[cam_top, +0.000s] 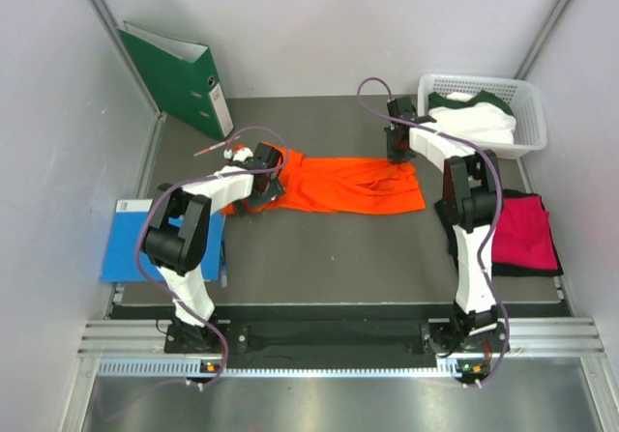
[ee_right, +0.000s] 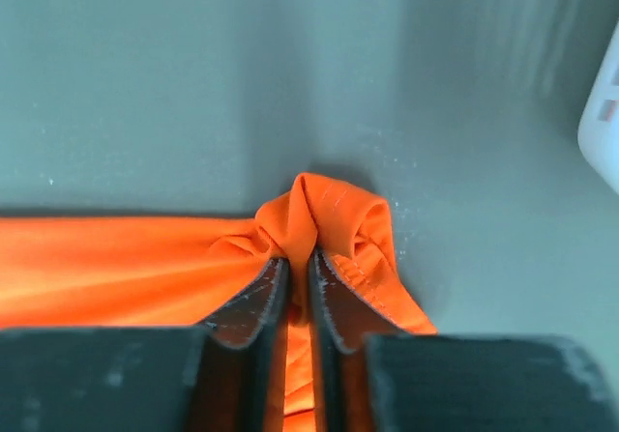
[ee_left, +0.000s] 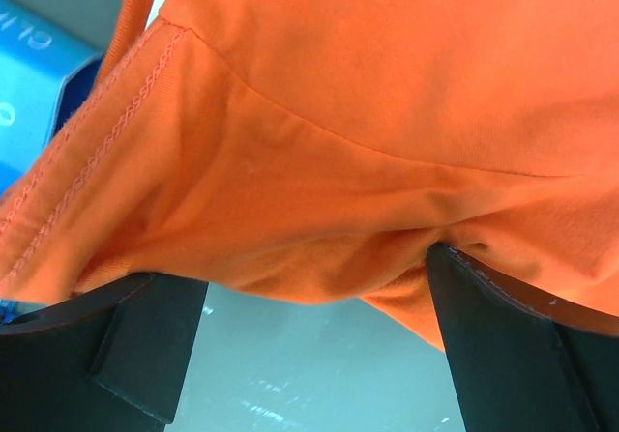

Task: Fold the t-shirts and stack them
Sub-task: Rotate the tshirt 90 degrees

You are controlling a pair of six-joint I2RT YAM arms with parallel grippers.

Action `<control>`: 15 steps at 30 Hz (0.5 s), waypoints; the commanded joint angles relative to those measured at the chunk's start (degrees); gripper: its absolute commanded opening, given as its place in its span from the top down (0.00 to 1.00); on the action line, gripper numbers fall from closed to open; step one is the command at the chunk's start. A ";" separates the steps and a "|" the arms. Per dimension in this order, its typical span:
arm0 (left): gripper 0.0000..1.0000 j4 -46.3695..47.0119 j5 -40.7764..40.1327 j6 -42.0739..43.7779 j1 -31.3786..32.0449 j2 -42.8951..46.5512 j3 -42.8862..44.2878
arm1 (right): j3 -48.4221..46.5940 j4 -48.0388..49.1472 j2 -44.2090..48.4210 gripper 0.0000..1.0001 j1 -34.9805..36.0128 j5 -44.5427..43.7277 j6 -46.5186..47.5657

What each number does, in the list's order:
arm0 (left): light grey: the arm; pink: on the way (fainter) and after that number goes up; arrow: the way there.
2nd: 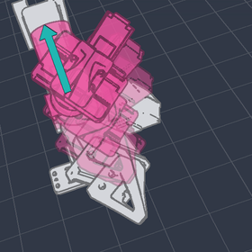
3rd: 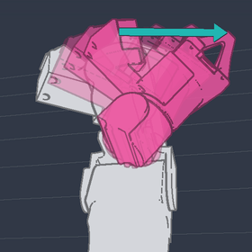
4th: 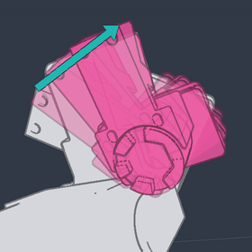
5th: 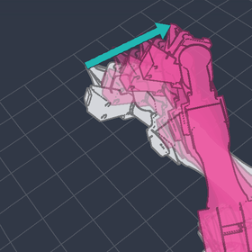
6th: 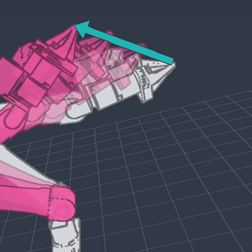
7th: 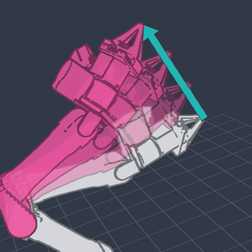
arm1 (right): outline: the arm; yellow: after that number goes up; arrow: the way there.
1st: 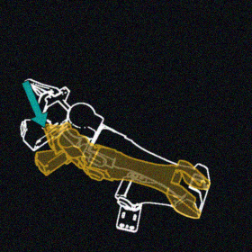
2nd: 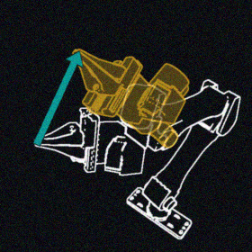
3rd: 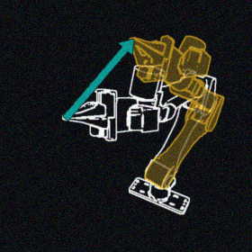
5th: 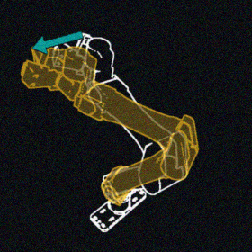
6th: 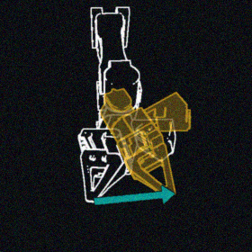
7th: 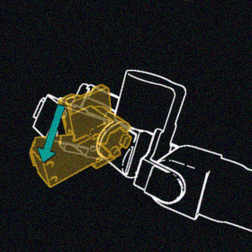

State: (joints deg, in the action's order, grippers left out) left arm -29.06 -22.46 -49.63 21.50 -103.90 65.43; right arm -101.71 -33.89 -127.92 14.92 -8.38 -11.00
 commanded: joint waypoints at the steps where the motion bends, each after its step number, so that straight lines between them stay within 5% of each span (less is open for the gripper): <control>1: 0.02 -2.22 -3.12 -0.56 -0.05 -4.38 3.91 | 1.24 -2.84 2.40 0.94 0.90 -5.76 -1.56; 15: 0.02 -8.02 -6.10 8.75 -0.05 -21.33 29.21 | 18.30 -7.59 9.96 0.94 3.45 -5.16 -5.16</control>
State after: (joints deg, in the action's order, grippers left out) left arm -35.40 -26.24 -45.23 21.54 -118.28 86.39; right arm -88.60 -33.47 -119.72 16.47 -14.50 -14.66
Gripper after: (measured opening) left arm 0.975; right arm 0.056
